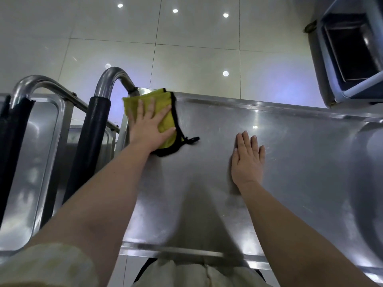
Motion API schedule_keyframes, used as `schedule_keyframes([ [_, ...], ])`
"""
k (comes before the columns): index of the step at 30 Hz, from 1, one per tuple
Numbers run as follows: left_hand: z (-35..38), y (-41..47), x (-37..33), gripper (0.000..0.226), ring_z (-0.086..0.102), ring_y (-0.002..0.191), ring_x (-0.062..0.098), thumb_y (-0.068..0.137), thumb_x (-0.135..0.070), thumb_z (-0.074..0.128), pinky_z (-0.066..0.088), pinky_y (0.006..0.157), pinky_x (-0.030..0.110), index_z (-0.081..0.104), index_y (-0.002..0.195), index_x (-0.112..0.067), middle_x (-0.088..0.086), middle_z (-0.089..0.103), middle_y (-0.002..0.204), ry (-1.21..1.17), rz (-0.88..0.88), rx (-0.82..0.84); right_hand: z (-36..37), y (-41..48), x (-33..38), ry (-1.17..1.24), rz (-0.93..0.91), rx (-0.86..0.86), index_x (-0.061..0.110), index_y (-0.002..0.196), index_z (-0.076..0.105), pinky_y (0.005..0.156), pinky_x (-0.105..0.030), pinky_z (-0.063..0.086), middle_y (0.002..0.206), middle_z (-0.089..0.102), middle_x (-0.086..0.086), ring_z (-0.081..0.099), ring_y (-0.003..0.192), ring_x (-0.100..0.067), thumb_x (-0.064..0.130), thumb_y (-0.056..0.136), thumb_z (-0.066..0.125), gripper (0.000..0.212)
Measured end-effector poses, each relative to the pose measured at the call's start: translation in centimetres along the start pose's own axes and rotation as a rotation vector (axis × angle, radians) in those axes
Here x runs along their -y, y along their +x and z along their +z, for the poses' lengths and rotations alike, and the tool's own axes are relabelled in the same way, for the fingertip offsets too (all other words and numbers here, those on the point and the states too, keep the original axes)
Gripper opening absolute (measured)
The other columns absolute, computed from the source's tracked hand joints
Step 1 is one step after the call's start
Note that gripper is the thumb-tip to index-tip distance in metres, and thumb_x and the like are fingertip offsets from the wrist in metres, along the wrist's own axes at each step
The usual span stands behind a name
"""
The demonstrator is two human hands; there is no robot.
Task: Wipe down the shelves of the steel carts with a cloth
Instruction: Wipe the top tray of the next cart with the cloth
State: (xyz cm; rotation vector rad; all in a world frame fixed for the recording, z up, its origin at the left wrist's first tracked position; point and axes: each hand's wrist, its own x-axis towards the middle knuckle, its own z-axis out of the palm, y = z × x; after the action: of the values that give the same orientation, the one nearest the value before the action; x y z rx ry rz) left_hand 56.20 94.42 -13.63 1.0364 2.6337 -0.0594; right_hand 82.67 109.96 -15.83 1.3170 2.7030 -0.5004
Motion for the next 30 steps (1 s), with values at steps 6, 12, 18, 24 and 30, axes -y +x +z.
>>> schedule_keyframes([
  [6, -0.7, 0.1, 1.2, 0.076, -0.019, 0.147, 0.033, 0.080, -0.083, 0.028, -0.011, 0.109, 0.069, -0.001, 0.146, -0.058, -0.002, -0.016, 0.162, 0.035, -0.150, 0.017, 0.2, -0.1, 0.5, -0.012, -0.004, -0.020, 0.024, 0.155, 0.013, 0.120, -0.040, -0.012, 0.163, 0.008, 0.009, -0.002, 0.150, -0.019, 0.041, 0.093, 0.001, 0.066],
  [12, 0.0, 2.3, -6.9, 0.076, -0.018, 0.145, 0.040, 0.079, -0.084, 0.022, -0.010, 0.107, 0.072, -0.005, 0.145, -0.058, 0.003, -0.023, 0.160, 0.036, -0.016, 0.021, 0.5, 0.1, 0.5, -0.029, -0.008, -0.016, 0.020, 0.156, 0.013, 0.120, -0.045, -0.009, 0.163, 0.008, 0.006, -0.002, 0.151, -0.022, 0.039, 0.093, 0.001, 0.067],
  [18, 1.7, 0.7, -15.6, 0.078, -0.016, 0.147, 0.038, 0.078, -0.082, 0.024, -0.007, 0.107, 0.071, -0.002, 0.147, -0.056, 0.001, -0.018, 0.162, 0.118, 0.369, 0.045, 0.5, 0.2, -0.2, -0.030, -0.035, -0.014, 0.020, 0.156, 0.014, 0.120, -0.046, -0.007, 0.163, 0.008, 0.006, 0.000, 0.150, -0.021, 0.035, 0.089, 0.008, 0.068],
  [24, 0.7, 2.1, -8.3, 0.081, -0.015, 0.148, 0.028, 0.077, -0.082, 0.031, -0.008, 0.113, 0.064, -0.001, 0.147, -0.056, -0.006, -0.016, 0.162, 0.004, 0.138, -0.010, 0.4, 0.4, 0.1, -0.024, 0.001, -0.021, 0.024, 0.155, 0.015, 0.120, -0.042, -0.010, 0.163, 0.008, 0.009, -0.001, 0.151, -0.019, 0.035, 0.097, 0.011, 0.060],
  [30, 0.2, 0.5, -0.9, 0.079, -0.015, 0.148, 0.030, 0.081, -0.083, 0.022, -0.009, 0.113, 0.064, -0.013, 0.146, -0.053, 0.000, -0.019, 0.161, 0.027, -0.100, 0.005, 0.3, 0.2, 0.3, -0.042, 0.007, -0.005, 0.025, 0.156, 0.010, 0.119, -0.041, -0.012, 0.163, 0.004, 0.011, -0.005, 0.150, -0.018, 0.034, 0.099, 0.013, 0.058],
])
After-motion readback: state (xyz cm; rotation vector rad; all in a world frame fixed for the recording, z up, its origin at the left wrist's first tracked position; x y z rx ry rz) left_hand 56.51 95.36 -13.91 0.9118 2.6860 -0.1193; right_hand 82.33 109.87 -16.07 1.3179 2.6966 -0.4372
